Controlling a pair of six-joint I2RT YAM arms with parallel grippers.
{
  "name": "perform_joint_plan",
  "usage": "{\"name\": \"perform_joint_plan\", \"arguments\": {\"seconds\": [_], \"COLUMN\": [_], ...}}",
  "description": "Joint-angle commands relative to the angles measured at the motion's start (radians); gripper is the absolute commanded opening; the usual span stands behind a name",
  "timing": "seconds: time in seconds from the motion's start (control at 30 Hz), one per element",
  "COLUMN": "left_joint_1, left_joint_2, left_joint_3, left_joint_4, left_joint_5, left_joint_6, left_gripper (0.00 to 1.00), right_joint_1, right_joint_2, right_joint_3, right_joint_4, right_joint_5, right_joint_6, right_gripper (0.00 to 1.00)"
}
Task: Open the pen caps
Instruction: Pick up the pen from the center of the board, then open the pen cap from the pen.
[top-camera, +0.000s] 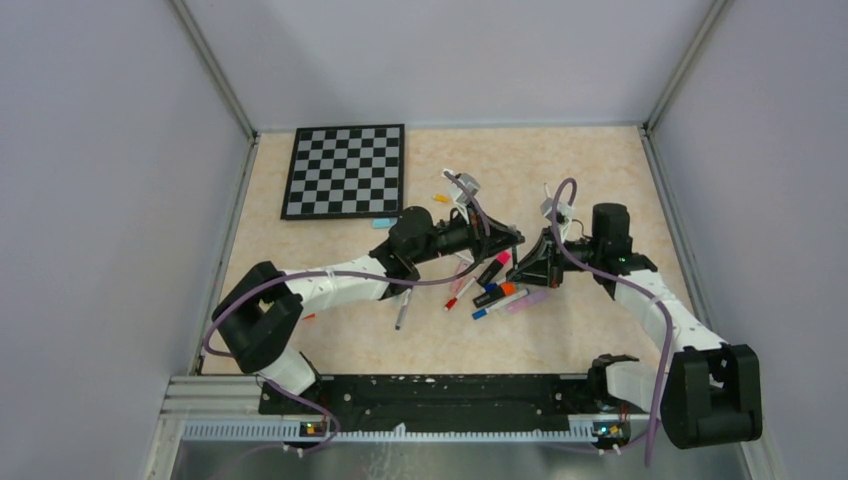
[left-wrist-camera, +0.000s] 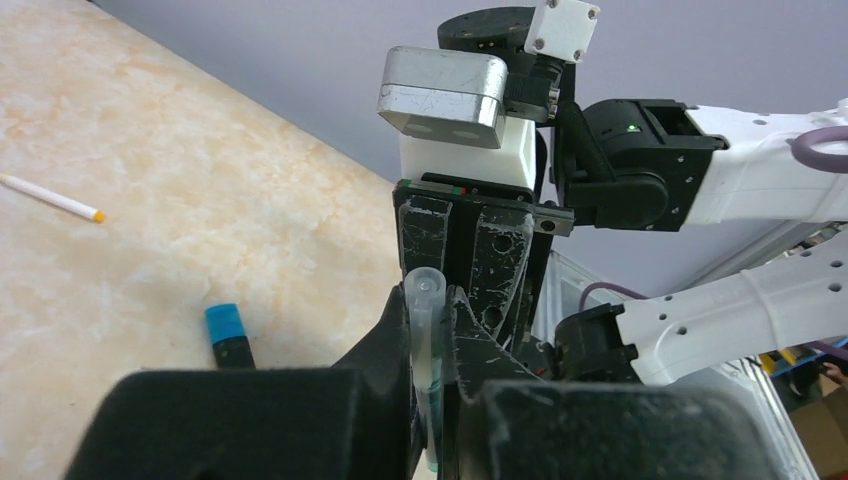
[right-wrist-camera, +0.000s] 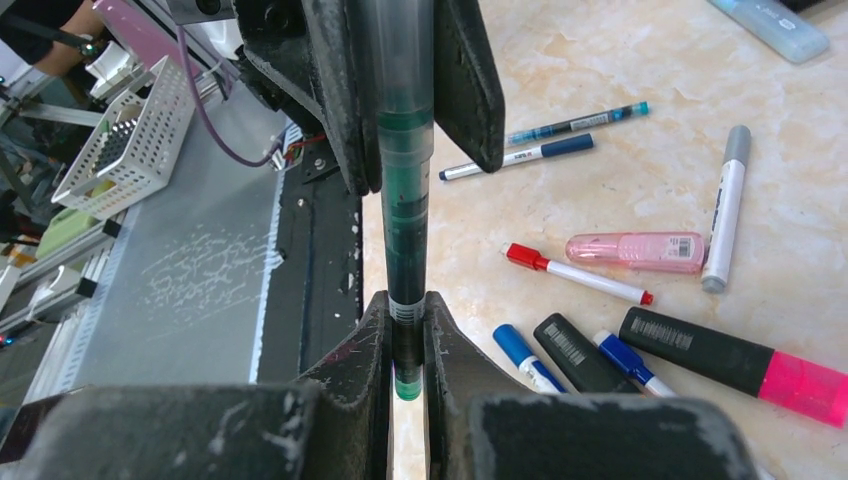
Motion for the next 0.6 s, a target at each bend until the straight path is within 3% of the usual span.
{"name": "perform_joint_plan", "arguments": {"seconds": [0.0,0.17,0.57], "left_joint_1": [0.012,0.043,0.177], "left_joint_2": [-0.002,-0.025,-0.034], "left_joint_3": [0.02,0.043,0.261], "left_joint_4": [0.121,0.142,0.156], "left_joint_5": [0.029,-0.006,-0.031], "left_joint_6": [-0.024,0.0,0.069], "left_gripper": [0.0,0.0,0.0], "right_joint_1": [0.008,0.011,0.086], "right_joint_2": [-0.019,-0.013,0.025], "right_joint_3": [0.027,0.007,-0.009], "right_joint_4": [0.025,0.061,0.097], "right_joint_5": [-0.033,-0.05,-0.051], "right_joint_6": [-0.021,0.013,0.051], "right_gripper": [0.0,0.0,0.0]}}
